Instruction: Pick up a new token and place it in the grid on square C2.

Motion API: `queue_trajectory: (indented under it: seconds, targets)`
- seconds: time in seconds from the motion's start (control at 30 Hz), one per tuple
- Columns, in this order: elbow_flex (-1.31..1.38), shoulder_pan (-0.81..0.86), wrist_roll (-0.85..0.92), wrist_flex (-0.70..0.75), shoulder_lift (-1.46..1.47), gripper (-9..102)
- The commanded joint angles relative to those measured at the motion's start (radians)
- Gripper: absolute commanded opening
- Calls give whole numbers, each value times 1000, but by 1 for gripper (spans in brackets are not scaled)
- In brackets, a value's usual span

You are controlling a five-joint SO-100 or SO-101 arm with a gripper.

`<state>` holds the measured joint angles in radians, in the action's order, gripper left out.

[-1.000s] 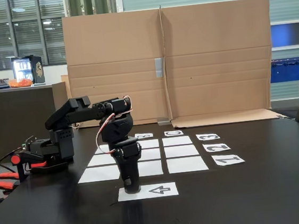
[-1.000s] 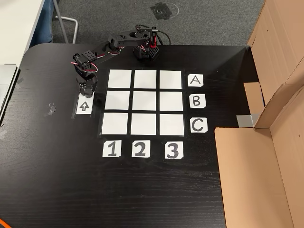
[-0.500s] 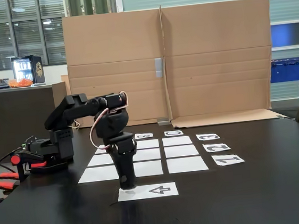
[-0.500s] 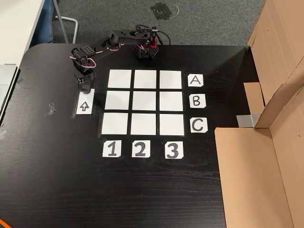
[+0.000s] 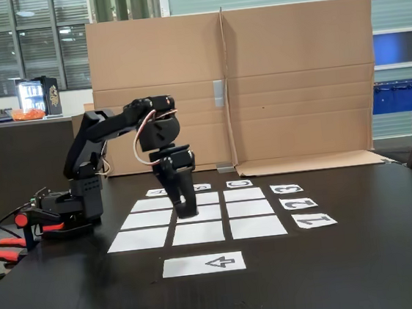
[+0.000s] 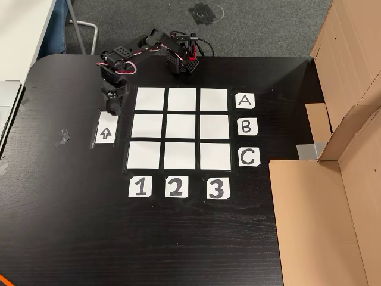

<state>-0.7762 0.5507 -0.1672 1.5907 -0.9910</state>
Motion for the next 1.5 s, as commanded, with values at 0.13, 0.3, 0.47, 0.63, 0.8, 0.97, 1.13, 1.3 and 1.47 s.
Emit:
queue_trajectory:
  seconds: [0.13,0.3,0.47,0.63,0.8,0.97,1.13,1.3,1.47]
  targets:
    - [-35,-109,-18,-20,-106,-1]
    - [-31,-172,-37,-17,-110,-1]
    - [-35,-249,-61,-18,-118,-1]
    - [-35,-327,-97,-21,-120,-1]
    - [-35,-394,-129,-28,-112,-1]
    - [-28,-453,-158,-38,-101,-1]
    - [-26,-503,-181,-60,-67,-1]
    - [0,-538,-196,-78,-18,-1]
    - [61,-557,-209,-80,44,-1]
